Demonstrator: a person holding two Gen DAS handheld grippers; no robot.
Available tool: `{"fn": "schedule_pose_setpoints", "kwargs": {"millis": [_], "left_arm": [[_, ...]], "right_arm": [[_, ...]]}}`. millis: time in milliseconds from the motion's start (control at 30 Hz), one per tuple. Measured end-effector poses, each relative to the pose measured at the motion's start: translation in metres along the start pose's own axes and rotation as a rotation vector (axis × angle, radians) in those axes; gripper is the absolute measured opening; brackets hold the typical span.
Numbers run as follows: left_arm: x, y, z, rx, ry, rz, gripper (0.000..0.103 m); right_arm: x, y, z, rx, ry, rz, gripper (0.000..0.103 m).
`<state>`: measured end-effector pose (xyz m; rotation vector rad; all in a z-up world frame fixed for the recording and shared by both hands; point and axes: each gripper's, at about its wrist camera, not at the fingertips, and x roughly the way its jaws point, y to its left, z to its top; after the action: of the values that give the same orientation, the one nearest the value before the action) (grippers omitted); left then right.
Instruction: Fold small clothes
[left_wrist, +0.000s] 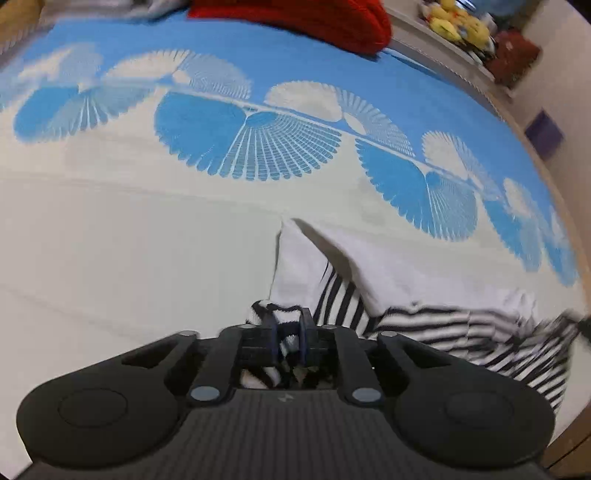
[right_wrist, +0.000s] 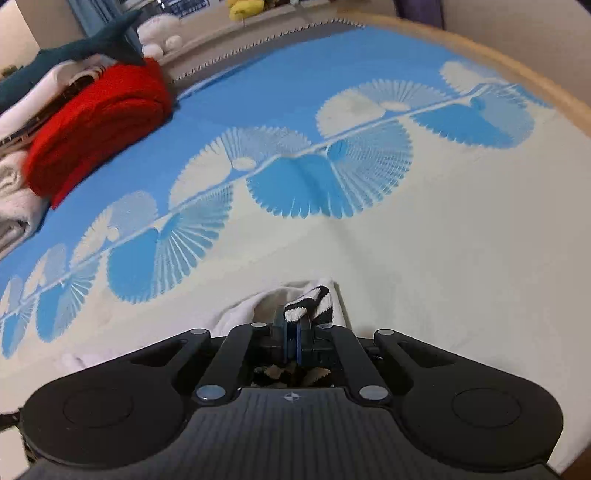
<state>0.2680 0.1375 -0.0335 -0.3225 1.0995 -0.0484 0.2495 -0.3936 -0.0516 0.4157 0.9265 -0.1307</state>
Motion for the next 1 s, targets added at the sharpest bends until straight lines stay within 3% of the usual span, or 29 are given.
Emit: {"fn": "schedule_pose_setpoints", "kwargs": {"millis": [33, 100, 167, 200, 233, 300, 333, 467, 533, 633, 867, 1000], "left_arm": [[0.002, 0.011, 0.005, -0.076, 0.016, -0.052, 0.028], [-0.004, 0.032, 0.01, -0.236, -0.002, -0.159, 0.035], [-0.013, 0.052, 0.012, -0.35, -0.038, -0.263, 0.042], [-0.017, 0.056, 0.012, -0.362, -0.051, -0.286, 0.042], [-0.02, 0.056, 0.012, -0.338, -0.062, -0.289, 0.042], [-0.025, 0.044, 0.013, -0.195, -0.081, -0.243, 0.044], [-0.026, 0.034, 0.011, -0.097, -0.086, -0.212, 0.053], [-0.032, -0.001, -0.011, 0.259, -0.092, -0.16, 0.086], [-0.03, -0.013, -0.022, 0.378, -0.08, -0.16, 0.086], [-0.015, -0.024, -0.034, 0.477, -0.053, -0.083, 0.087], [0.012, -0.054, -0.039, 0.636, -0.095, 0.045, 0.086], [0.027, -0.063, -0.031, 0.674, -0.105, 0.059, 0.086]], "right_arm": [[0.007, -0.003, 0.002, 0.027, 0.022, -0.006, 0.011], [0.006, -0.012, 0.01, 0.096, -0.004, 0.048, 0.015], [-0.006, -0.027, 0.016, 0.17, -0.05, 0.143, 0.035], [-0.011, -0.036, 0.017, 0.212, -0.069, 0.186, 0.039], [-0.016, -0.048, 0.016, 0.265, -0.09, 0.234, 0.042], [-0.023, -0.063, 0.014, 0.281, -0.116, 0.251, 0.042], [-0.025, -0.065, 0.015, 0.245, -0.124, 0.232, 0.043], [-0.025, -0.051, 0.004, -0.086, -0.147, 0.102, 0.044], [-0.021, -0.041, -0.005, -0.236, -0.139, 0.088, 0.05], [-0.016, -0.033, -0.013, -0.367, -0.128, 0.097, 0.058], [0.006, -0.001, -0.029, -0.628, -0.138, 0.023, 0.059], [0.019, 0.024, -0.041, -0.798, -0.195, -0.02, 0.059]]}}
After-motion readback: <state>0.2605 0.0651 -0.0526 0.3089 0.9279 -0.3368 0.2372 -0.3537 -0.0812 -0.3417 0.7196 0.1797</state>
